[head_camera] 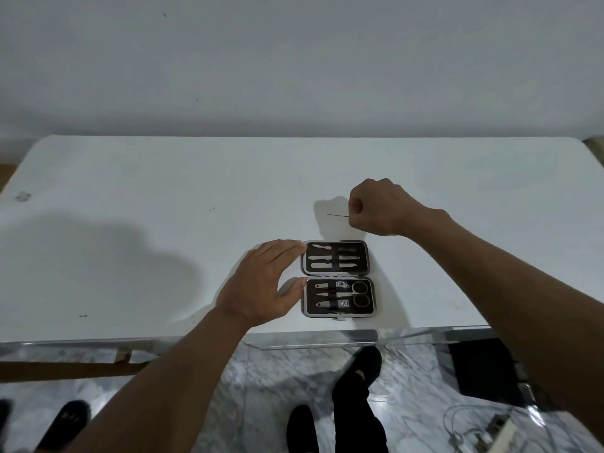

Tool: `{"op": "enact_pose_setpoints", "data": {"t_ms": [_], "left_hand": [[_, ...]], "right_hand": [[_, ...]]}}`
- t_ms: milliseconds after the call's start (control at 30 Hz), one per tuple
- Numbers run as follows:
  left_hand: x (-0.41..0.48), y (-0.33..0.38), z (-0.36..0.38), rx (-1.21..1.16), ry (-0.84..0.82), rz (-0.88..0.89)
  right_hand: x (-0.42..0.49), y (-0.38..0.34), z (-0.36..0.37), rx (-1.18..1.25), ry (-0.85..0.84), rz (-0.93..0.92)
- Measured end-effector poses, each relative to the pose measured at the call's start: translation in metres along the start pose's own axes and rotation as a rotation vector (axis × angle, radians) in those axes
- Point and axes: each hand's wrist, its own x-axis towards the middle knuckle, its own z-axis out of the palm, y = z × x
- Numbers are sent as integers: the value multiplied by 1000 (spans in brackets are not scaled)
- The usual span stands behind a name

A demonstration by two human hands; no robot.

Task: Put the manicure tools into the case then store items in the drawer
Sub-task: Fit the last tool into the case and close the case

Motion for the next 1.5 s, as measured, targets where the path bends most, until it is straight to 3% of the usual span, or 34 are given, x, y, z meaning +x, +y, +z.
{"op": "enact_pose_setpoints", "data": {"t_ms": [500,1500], "left_hand": [[0,2,-1,12,-14,-9],[0,-1,1,-3,0,-6]], "right_hand": [[-50,23,30,-271,61,-153],[-41,-5,45,-318,79,-255]]}}
